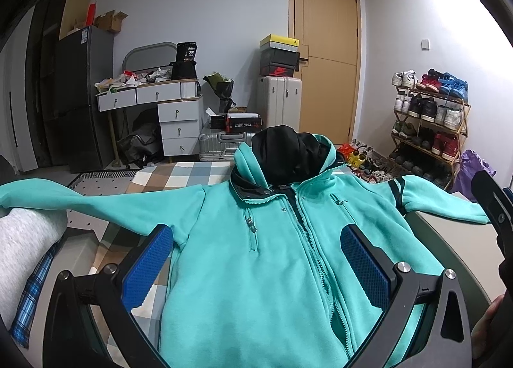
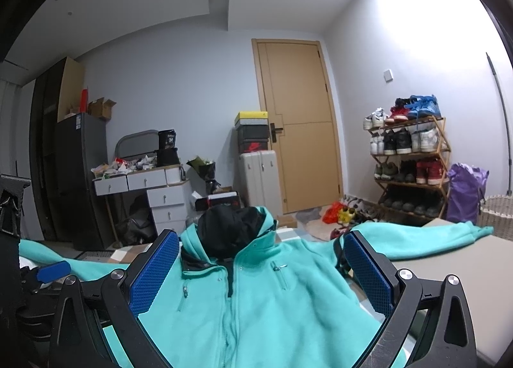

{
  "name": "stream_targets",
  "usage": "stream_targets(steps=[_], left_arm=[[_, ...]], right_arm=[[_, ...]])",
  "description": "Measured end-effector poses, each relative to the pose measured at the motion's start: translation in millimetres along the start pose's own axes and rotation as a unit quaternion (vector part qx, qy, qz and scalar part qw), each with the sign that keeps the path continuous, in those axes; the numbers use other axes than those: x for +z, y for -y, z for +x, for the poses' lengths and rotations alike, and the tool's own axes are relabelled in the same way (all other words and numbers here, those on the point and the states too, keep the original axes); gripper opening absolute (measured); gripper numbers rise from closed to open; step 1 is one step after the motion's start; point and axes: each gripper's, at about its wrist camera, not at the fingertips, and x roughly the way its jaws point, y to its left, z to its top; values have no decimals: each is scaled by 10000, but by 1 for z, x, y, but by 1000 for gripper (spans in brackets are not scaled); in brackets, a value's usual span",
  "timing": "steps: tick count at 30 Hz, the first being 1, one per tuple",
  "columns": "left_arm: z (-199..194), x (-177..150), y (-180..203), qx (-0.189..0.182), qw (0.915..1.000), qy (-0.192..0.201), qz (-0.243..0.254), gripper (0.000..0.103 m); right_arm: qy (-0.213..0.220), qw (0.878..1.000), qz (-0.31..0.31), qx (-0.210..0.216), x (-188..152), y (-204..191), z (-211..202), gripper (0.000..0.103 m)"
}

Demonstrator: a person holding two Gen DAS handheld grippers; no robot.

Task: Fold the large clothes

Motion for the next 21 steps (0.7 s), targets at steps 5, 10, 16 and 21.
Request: stream_targets(steps=[5,10,16,21], left_arm=[[1,1,-1,8,10000,-20,-5,102],[1,2,-1,8,10000,-20,-4,102],[1,3,-1,4,10000,-47,9,102],[1,3,-1,7,10000,-43,7,102]], right_arm=[[-3,10000,-6,21,-1,0,0,103],[-1,10000,-8,22,-1,0,0,103],[-37,10000,-20,65,-2,0,1,103],[3,10000,-38,68,-1,-1,1,103]])
